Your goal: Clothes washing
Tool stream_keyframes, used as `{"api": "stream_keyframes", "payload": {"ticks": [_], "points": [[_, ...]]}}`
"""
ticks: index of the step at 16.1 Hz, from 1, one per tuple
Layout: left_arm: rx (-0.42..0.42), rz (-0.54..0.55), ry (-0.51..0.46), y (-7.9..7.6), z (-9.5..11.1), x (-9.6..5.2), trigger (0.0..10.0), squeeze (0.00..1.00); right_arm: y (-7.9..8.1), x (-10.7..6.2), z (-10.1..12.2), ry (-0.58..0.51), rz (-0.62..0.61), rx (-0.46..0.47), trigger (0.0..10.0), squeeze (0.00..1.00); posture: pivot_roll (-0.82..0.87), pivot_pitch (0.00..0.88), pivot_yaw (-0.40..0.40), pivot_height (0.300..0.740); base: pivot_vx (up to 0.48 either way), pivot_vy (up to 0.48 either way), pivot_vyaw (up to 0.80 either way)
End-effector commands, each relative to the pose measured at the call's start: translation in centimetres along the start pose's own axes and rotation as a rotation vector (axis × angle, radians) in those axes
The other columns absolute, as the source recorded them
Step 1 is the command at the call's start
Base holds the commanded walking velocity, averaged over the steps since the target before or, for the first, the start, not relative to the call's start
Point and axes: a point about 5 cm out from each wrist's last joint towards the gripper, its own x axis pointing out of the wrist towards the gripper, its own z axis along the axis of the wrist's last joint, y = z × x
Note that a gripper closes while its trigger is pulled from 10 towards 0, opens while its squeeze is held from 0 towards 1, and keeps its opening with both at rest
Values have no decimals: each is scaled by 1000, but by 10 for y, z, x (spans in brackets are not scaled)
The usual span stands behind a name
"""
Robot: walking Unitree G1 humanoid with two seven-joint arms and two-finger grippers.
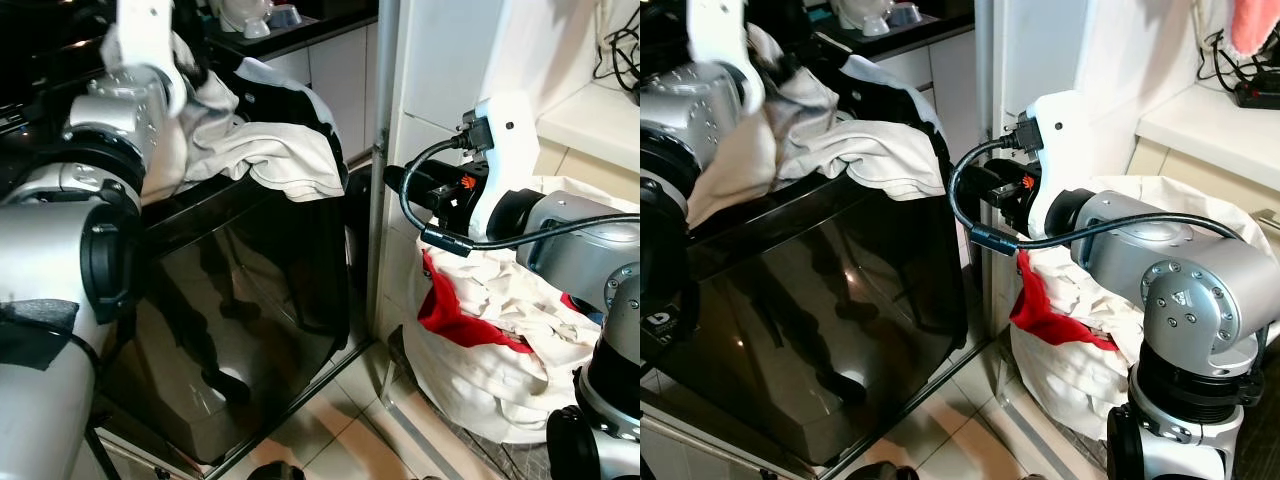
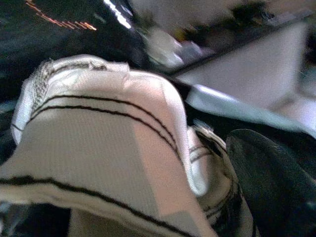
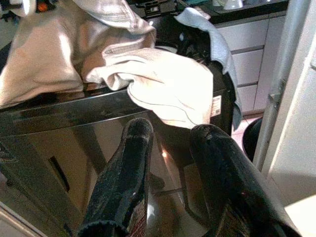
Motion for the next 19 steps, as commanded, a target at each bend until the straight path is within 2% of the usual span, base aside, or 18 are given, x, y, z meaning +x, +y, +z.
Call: {"api": "stream_keyframes", "payload": {"ticks": [1, 3, 4, 5, 6, 7, 8, 9, 10, 12, 13, 15, 16, 17, 18, 19], "points": [[19, 164, -185, 25, 40, -5, 10000, 1000, -1, 0, 1, -21, -12, 11, 10000, 0, -121, 0, 162, 740, 0, 0, 0], [19, 164, -185, 25, 40, -5, 10000, 1000, -1, 0, 1, -21, -12, 11, 10000, 0, -121, 0, 162, 740, 0, 0, 0], [273, 191, -174, 25, 30, -5, 10000, 0, -1, 1, 0, -27, -22, 20, 10000, 0, -111, 0, 158, 740, 0, 0, 0], [591, -62, 141, 7, -31, -1, 10000, 0, 0, 2, -2, -20, -20, 20, 10000, 0, -111, 0, 158, 740, 0, 0, 0], [571, -103, 193, 3, -42, -2, 10000, 0, 0, 2, -1, -21, -18, 19, 10000, 0, -111, 0, 158, 740, 0, 0, 0], [476, -181, 255, -5, -55, -4, 10000, 0, 0, 2, -1, -22, -19, 19, 10000, 0, -115, 0, 156, 740, 0, 0, 0], [463, -191, 272, -7, -59, -4, 10000, 0, 0, 1, 0, -23, -20, 17, 10000, 0, -116, 0, 157, 740, 0, 0, 0], [587, -191, 295, -3, -63, -5, 10000, 0, -1, 1, 0, -21, -22, 14, 10000, 0, -116, 0, 157, 740, 0, 0, 0], [759, -189, 303, 3, -60, -5, 10000, 0, -1, 0, 0, -20, -23, 11, 10000, 0, -116, 0, 157, 740, 0, 0, 0], [837, -167, 284, 7, -50, -4, 10000, 0, -1, -1, 1, -20, -24, 10, 10000, 0, -116, 0, 157, 740, 0, 0, 0], [778, -75, 142, 13, -15, -2, 10000, 0, -3, -2, 2, -19, -28, 9, 10000, 0, -118, 0, 155, 740, 0, 0, 0], [657, 33, -23, 21, 24, -4, 10000, 0, -5, -3, 3, -17, -35, 8, 10000, 0, -119, 0, 155, 740, 0, 0, 0], [878, 208, -86, 51, 60, -13, 10000, 0, -9, -5, 4, -14, -48, 2, 10000, 0, -118, 0, 161, 740, 0, 0, 0], [831, 142, -28, 52, 54, -12, 10000, 0, -9, -5, 4, -14, -50, 2, 10000, 0, -118, 0, 161, 740, 0, 0, 0], [758, -88, 97, 40, 34, -9, 10000, 0, -10, -6, 4, -15, -54, 4, 10000, 0, -118, 0, 161, 740, 0, 0, 0], [789, -172, 128, 34, 27, -9, 10000, 0, -11, -6, 4, -15, -56, 5, 10000, 0, -110, 0, 162, 740, 0, 0, 0]]}}
